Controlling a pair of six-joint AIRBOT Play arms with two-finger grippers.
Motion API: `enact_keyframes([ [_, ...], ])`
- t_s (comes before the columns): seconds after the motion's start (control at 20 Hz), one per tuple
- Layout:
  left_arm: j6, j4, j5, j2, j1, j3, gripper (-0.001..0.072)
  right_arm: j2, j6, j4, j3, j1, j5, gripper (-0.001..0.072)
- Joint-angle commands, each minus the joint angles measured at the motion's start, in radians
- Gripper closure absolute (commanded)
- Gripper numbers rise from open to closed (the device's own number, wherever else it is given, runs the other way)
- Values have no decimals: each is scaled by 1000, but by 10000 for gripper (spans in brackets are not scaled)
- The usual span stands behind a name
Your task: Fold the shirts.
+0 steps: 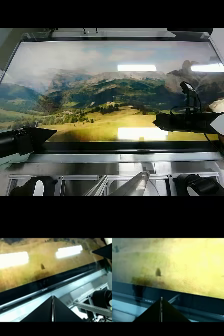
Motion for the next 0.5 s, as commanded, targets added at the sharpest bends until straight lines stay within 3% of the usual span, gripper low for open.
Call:
enact_keyframes([
  [0.0,-1,0,-5,1,1,1,692,0,0,0,0,1,0,696],
  [0.15,-41,29,-2,1,1,1,688,0,0,0,0,1,0,697],
  [0.2,-56,63,-2,1,1,1,441,0,0,0,0,1,0,697],
  [0.25,-79,108,-1,1,1,1,303,0,0,0,0,1,0,697],
  [0.3,-84,168,8,1,1,1,12,0,0,0,0,1,0,697],
  [0.45,-163,417,76,1,1,2,-13,0,0,0,0,1,0,697],
])
